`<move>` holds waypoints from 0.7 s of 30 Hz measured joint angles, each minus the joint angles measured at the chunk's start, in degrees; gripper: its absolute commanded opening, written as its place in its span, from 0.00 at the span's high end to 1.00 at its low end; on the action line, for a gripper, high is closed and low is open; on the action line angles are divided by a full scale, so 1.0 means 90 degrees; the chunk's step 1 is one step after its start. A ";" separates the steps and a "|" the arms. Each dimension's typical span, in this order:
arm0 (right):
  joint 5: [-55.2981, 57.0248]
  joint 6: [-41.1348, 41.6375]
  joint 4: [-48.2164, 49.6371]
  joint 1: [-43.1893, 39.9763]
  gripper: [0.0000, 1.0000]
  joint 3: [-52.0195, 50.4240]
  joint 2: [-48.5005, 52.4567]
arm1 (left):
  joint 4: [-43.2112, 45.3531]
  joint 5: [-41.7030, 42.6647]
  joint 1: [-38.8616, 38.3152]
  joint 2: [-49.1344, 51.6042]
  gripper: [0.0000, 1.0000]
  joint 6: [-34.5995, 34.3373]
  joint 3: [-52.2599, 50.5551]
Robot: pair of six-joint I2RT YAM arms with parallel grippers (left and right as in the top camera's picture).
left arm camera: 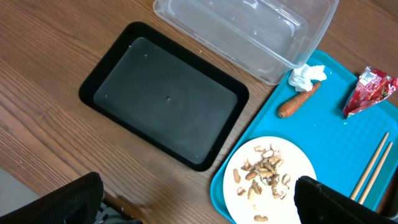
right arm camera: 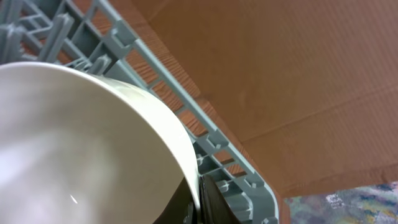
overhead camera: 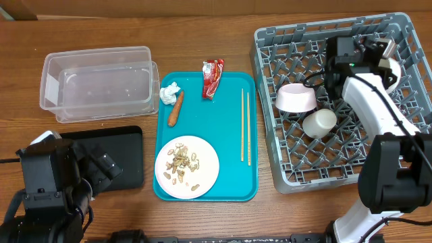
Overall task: Sort waste into correct bins and load items into the dishwasher
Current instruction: 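Carry the white bowl into the dish rack and release it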
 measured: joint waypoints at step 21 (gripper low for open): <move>0.0755 -0.0702 0.0527 0.0398 0.96 -0.0255 0.0095 | 0.0000 0.0000 0.0000 0.0000 0.00 0.0000 0.0000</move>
